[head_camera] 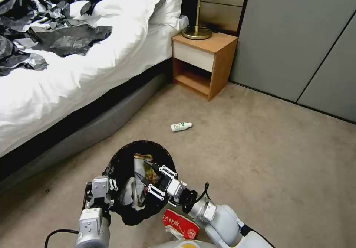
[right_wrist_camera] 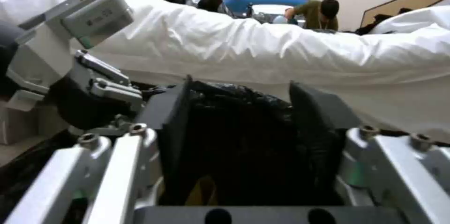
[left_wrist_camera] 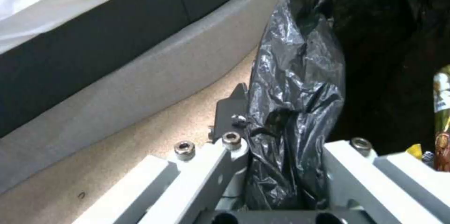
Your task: Pick up the trash bin, then pick up the garbage from the floor and place it into the trash bin.
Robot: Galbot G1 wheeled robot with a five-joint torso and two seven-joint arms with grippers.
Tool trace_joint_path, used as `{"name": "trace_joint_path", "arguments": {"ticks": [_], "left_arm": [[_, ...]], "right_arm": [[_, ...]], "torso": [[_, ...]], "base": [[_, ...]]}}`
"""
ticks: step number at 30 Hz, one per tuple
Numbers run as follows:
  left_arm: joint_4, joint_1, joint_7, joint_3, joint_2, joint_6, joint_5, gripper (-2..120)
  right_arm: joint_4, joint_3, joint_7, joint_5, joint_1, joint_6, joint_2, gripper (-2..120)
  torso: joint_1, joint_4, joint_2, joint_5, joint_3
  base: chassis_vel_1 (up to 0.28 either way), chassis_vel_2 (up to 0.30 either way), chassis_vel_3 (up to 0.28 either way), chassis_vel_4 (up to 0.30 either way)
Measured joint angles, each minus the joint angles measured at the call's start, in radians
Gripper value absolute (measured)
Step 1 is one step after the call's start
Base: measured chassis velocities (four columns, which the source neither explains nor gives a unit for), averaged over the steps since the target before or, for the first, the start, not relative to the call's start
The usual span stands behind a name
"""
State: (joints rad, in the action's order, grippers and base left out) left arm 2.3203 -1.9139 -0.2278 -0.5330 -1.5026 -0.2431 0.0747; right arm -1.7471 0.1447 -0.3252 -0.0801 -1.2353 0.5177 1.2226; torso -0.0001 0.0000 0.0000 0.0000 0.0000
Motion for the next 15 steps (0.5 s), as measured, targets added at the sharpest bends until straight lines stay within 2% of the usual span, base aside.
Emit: {"name": "trace_joint_path", "arguments": {"ticks": [3,4,6,7,8,11,15], "left_arm": [[0.0,0.0,0.0,0.0,0.001,0.0,-0.001,3],[0.0,0.0,0.0,0.0,0.001,0.0,-0.001,3],[0.0,-0.001,0.0,0.0,0.001,0.0,-0.001,3],[0.0,-0.001,0.0,0.0,0.001,0.0,-0.001,3],[0.0,-0.001,0.0,0.0,0.001,0.0,-0.001,3],[0.0,-0.001,0.001,-0.001,0.002,-0.001,-0.001,3],[0.0,-0.002,0.001,-0.002,0.003,-0.001,-0.001,3]], "right_arm": [[-0.001,-0.012,0.0,-0.01,0.014,-0.009,0.0,72],[-0.001,-0.012,0.0,-0.01,0.014,-0.009,0.0,72],[-0.008,-0.017,0.0,-0.014,0.018,-0.013,-0.003,80],[-0.015,-0.019,-0.001,-0.016,0.017,-0.016,-0.006,88],[-0.015,-0.019,-0.001,-0.016,0.017,-0.016,-0.006,88],[-0.04,-0.029,-0.005,-0.02,0.007,-0.019,-0.023,98],[-0.074,-0.044,-0.008,-0.027,-0.004,-0.022,-0.05,100]], "torso": [[0.0,0.0001,0.0,0.0,0.0],[0.0,0.0001,0.0,0.0,0.0],[0.0,0.0001,0.0,0.0,0.0],[0.0,0.0001,0.0,0.0,0.0],[0.0,0.0001,0.0,0.0,0.0],[0.0,0.0,0.0,0.0001,0.0],[0.0,0.0,0.0,0.0001,0.0]], "base": [[0.0,0.0,0.0,0.0],[0.0,0.0,0.0,0.0],[0.0,0.0,0.0,0.0],[0.0,0.0,0.0,0.0],[0.0,0.0,0.0,0.0],[0.0,0.0,0.0,0.0],[0.0,0.0,0.0,0.0]]}}
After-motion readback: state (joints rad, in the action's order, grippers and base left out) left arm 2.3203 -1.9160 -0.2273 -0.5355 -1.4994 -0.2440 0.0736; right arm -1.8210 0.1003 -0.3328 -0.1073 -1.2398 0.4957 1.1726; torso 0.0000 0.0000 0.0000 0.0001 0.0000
